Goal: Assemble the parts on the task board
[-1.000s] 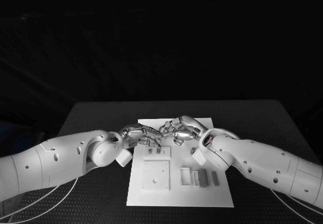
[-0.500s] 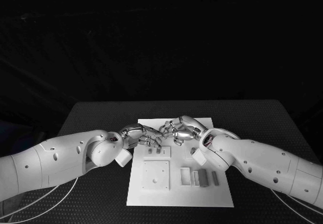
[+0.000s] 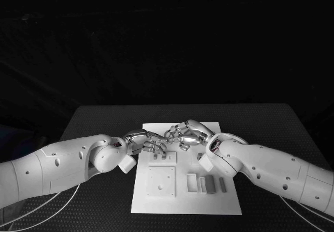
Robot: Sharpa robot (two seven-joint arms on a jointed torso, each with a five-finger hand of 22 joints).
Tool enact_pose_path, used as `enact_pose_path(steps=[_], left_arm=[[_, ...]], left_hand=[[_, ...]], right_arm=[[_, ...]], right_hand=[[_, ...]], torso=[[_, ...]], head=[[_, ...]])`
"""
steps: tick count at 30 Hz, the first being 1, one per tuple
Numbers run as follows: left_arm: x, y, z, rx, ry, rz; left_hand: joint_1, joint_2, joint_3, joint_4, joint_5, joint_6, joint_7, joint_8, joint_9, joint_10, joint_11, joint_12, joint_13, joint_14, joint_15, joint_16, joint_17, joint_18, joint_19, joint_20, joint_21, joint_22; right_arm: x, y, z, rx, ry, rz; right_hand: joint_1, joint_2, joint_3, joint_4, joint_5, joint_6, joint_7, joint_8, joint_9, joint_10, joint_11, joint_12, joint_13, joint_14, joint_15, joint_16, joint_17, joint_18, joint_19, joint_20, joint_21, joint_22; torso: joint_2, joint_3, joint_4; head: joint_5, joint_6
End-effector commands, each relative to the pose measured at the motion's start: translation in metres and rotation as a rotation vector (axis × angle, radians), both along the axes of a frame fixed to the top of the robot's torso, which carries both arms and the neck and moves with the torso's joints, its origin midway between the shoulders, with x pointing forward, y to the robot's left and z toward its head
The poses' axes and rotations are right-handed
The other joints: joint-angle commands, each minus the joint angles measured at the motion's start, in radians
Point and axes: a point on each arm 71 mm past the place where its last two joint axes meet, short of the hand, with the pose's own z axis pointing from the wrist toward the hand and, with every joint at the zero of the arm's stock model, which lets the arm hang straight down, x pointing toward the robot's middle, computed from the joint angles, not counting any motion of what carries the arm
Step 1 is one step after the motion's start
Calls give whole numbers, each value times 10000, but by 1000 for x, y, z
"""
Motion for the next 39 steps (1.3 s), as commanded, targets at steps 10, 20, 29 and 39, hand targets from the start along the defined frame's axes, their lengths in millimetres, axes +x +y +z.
enact_pose_path(steps=[10,20,29,39], left_arm=[[-2,-4,1,-237,63,-288],[-2,-5,2,-327,72,-430],[-3,-7,2,-436,74,-590],[-3,-7,2,-453,63,-596]], left_hand=[[-9,64,-65,-3,-2,-230,-76,-107,-65,-54,-16,-62,126,10,7,-68,60,-75,-54,-10,8,24],[65,139,-56,-15,-3,-254,-259,-96,-76,-39,-33,-65,198,29,0,-85,96,-75,-66,-4,6,34],[310,284,26,-37,-2,-145,-396,-9,-63,-29,-46,-81,287,47,-10,-111,146,-75,-90,-2,0,49],[677,494,195,-46,-2,224,-355,190,-23,23,-83,-90,399,85,-20,-140,210,-75,-116,16,-1,69]], right_arm=[[-3,3,-1,-14,249,452],[-3,3,-1,-6,281,439],[-3,4,-1,33,260,461],[-2,2,-1,-1,200,326]], right_hand=[[-130,-27,133,9,57,-151,115,-117,-100,-153,80,-96,-68,6,17,-26,-11,1095,-47,2,-40,161],[-175,-129,142,6,58,-460,217,-312,-220,-240,146,-104,-104,-9,82,-22,-5,1095,-46,5,-47,159],[-132,-50,216,14,59,-527,246,-360,-271,-302,175,-106,-133,-15,111,-15,-1,1095,-42,1,-57,155],[-180,108,528,27,56,50,32,-29,-163,146,-21,134,-10,15,-76,-22,-14,1095,4,17,-38,167]], torso=[[0,-1,-3],[0,3,-4],[1,2,1],[3,1,-2]], head=[[20,5],[43,0],[47,-9],[40,-6]])
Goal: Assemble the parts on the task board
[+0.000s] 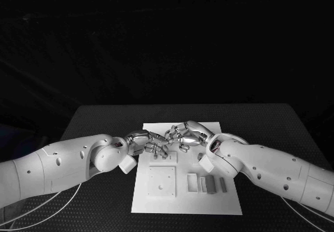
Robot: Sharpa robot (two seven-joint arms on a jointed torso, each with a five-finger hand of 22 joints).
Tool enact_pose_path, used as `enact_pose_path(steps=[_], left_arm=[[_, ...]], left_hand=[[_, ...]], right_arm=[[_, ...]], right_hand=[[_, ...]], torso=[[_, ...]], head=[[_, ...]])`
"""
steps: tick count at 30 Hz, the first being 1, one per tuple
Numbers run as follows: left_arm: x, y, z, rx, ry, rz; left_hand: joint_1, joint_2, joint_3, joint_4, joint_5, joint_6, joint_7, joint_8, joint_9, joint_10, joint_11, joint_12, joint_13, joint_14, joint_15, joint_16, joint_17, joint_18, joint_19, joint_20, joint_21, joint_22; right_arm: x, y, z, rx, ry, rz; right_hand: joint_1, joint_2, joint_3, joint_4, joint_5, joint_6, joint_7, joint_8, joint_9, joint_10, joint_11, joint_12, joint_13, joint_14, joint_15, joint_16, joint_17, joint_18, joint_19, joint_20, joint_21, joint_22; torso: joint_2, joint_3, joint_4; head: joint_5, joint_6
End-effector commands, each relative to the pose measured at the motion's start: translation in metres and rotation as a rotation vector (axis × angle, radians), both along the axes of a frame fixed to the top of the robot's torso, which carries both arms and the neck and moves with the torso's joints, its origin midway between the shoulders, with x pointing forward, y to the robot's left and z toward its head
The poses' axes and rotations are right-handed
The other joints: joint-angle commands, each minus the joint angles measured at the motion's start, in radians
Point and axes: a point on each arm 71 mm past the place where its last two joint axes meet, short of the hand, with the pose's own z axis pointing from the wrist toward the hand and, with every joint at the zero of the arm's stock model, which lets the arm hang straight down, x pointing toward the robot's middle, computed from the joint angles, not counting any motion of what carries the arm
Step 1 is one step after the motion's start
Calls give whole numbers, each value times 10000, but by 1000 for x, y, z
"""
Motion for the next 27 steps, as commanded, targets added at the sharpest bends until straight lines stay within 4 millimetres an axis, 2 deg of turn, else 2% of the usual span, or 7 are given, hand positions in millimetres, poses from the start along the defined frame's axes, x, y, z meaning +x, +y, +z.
enact_pose_path(steps=[1,15,27], left_arm=[[-1,-3,2,-284,-40,-204],[2,4,1,-71,-45,116],[8,26,-2,291,-77,649]], left_hand=[[100,14,41,-5,-2,103,7,41,10,-9,-60,-54,17,86,-19,-59,13,-75,-44,18,0,17],[147,6,37,-3,-3,71,76,12,-26,-12,-47,-78,61,104,-21,-75,42,-75,-35,21,6,27],[144,-118,-25,0,-3,-210,118,-142,-129,-2,-42,-124,137,146,-32,-112,89,-75,2,6,20,45]], right_arm=[[0,0,0,5,-3,59],[-1,0,0,43,-45,77],[1,-9,-2,-343,-320,63]], right_hand=[[-20,69,78,16,64,85,-32,75,32,132,-33,100,64,-6,-101,-24,-18,1095,12,-23,-37,170],[-86,72,98,13,64,159,-78,145,91,214,-79,150,132,20,-146,-37,-30,1095,34,-35,-38,166],[-93,70,105,6,64,163,-86,155,103,218,-86,154,145,28,-154,-39,-32,1095,41,-40,-37,166]], torso=[[2,-2,-2],[2,-4,3],[-1,-4,4]], head=[[-11,-1],[-30,-5],[-28,-23]])
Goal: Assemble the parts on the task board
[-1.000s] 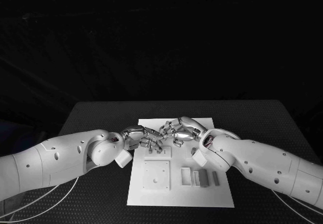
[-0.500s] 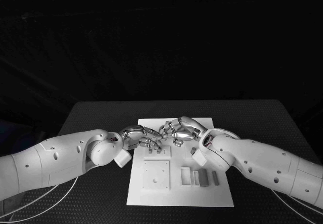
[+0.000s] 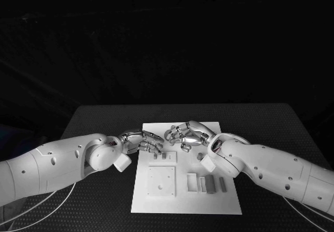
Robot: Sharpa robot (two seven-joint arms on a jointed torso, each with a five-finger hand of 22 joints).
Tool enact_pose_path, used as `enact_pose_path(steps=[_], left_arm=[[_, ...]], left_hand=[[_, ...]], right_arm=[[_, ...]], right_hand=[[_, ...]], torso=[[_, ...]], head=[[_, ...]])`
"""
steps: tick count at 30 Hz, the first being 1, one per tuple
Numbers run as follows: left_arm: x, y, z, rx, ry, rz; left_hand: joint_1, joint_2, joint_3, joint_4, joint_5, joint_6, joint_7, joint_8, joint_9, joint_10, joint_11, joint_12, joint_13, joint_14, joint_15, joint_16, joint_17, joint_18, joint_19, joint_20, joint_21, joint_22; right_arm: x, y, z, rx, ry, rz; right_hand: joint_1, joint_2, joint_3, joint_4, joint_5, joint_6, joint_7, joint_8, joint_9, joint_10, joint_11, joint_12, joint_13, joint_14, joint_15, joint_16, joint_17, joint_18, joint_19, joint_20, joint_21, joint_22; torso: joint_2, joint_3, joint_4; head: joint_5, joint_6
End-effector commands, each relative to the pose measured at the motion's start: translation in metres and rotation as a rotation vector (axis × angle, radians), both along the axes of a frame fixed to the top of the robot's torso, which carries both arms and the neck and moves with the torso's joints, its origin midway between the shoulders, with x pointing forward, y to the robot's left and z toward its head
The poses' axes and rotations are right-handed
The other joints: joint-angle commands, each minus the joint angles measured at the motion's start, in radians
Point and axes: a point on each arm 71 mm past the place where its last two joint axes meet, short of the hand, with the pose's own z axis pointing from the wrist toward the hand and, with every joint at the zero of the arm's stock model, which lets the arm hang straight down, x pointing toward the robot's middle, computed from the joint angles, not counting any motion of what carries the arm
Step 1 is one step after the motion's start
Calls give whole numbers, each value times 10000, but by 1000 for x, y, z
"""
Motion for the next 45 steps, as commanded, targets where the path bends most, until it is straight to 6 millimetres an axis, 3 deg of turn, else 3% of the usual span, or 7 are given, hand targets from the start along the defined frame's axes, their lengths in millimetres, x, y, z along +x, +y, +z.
enact_pose_path(steps=[1,12,16,24,34,45], left_arm=[[2,6,0,36,-55,179],[11,37,1,302,-515,1227],[12,44,2,349,-669,1550],[12,45,3,336,-684,1600],[12,41,3,297,-672,1519],[12,40,3,276,-660,1473]], left_hand=[[19,-61,-31,1,-3,-78,2,-30,-16,-16,-32,-48,20,74,-30,-37,16,-75,4,5,21,18],[3,-53,-38,6,-2,-72,15,-21,-24,39,-52,-38,53,123,-48,-33,36,-75,39,-17,39,33],[-42,-69,-66,8,-2,-64,9,-11,-33,110,-81,-24,90,198,-78,-17,62,-75,94,-45,70,61],[-68,-87,-82,10,-3,-60,0,-5,-38,130,-91,-27,105,227,-92,-15,75,-75,119,-59,85,77],[-80,-90,-87,12,-2,-59,6,-4,-42,138,-94,-30,113,238,-97,-16,81,-75,125,-65,89,83],[-97,-89,-91,18,-3,-59,15,-3,-45,143,-96,-34,118,245,-100,-19,86,-75,129,-67,92,88]], right_arm=[[0,-2,0,-340,-397,215],[-7,-2,0,-2137,-2023,1271],[-15,-1,-5,-3107,-2564,2008],[-31,0,-24,-3972,-2511,2737],[-43,9,-44,-4575,-2603,3248],[-44,15,-46,-4601,-2752,3179]], right_hand=[[-50,32,52,4,66,82,-8,49,14,117,-46,31,16,23,-69,-39,-11,1094,25,-57,-36,168],[-38,6,69,-7,66,87,-21,62,32,122,-57,36,37,50,-81,-30,-9,1094,49,-75,-24,172],[-14,-27,84,-12,67,92,-30,72,45,129,-66,41,54,74,-89,-21,-7,1094,72,-92,-10,176],[10,-78,95,-10,67,103,-47,86,65,210,-93,104,133,100,-115,-14,-5,1094,96,-114,4,179],[21,-113,92,-4,67,117,-68,96,78,302,-126,192,255,121,-146,-9,0,1094,116,-126,14,179],[26,-139,80,-5,67,125,-103,86,93,301,-177,410,729,153,-197,-13,9,1093,147,-149,23,174]], torso=[[-1,0,2],[-1,-2,-1],[-1,-7,1],[-3,-23,1],[-2,-10,14],[1,-14,2]], head=[[5,-15],[75,-116],[144,-241],[340,-460],[518,-688],[645,-887]])
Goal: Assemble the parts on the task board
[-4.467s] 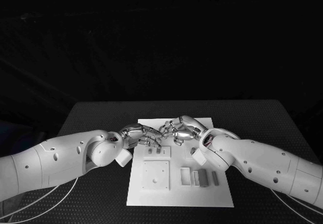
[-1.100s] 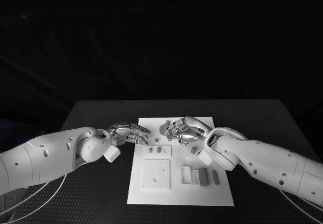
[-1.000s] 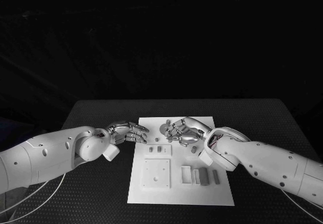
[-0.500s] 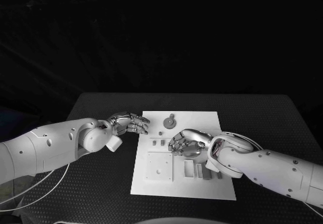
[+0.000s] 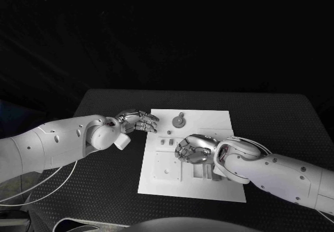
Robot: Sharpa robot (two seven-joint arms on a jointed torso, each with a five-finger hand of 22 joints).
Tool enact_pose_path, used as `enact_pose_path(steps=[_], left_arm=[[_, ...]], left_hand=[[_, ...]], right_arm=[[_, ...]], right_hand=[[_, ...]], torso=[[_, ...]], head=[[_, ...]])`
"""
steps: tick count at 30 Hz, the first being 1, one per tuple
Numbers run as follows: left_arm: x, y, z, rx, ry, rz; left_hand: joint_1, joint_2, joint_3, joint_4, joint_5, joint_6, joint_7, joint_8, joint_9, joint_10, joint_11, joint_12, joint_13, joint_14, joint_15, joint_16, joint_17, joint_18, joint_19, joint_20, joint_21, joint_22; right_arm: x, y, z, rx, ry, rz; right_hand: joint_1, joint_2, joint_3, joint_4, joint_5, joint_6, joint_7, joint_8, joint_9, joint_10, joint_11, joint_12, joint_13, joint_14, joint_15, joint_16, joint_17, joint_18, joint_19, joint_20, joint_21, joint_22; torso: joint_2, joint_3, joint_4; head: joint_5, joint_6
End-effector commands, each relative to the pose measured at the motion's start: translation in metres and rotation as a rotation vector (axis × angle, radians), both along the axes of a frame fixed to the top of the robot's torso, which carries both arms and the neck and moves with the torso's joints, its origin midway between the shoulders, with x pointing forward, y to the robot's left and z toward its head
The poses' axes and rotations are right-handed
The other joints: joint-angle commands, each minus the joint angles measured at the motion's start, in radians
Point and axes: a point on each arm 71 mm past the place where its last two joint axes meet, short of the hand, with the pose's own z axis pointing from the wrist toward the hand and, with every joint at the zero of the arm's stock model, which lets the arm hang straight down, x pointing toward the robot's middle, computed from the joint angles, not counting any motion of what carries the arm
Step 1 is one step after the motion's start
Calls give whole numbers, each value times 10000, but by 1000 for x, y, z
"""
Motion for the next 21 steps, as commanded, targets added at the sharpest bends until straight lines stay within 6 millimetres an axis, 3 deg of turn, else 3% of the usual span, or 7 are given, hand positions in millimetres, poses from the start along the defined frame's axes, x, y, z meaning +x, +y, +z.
enact_pose_path(steps=[1,10,21], left_arm=[[0,-3,2,-159,-104,-21],[0,-4,2,-170,-70,-76],[0,-7,2,-207,-50,-161]], left_hand=[[-58,-47,-65,-8,-3,-59,17,2,-15,52,-9,-35,15,67,4,-19,12,-75,74,-12,53,14],[-74,-44,-68,-4,-2,-62,26,2,-19,54,-9,-41,19,73,2,-22,15,-76,77,-14,55,18],[-86,-49,-71,-5,-2,-67,33,0,-23,52,-8,-48,23,75,1,-27,19,-75,78,-15,55,22]], right_arm=[[-1,3,0,-133,-193,101],[-1,10,-2,-241,-257,164],[0,15,-6,-575,-618,209]], right_hand=[[86,11,25,-6,67,50,-23,16,13,142,-152,48,561,23,-65,-14,7,1092,-22,-56,23,175],[76,-26,2,-7,67,56,-52,2,11,216,-193,243,909,36,-103,-12,17,1092,-12,-61,27,176],[65,-85,-11,-7,68,104,-103,-86,-45,-147,-261,887,2557,66,-170,-58,31,1092,14,-80,10,171]], torso=[[3,2,-4],[2,-2,1],[2,6,-4]], head=[[36,-64],[64,-117],[72,-157]])
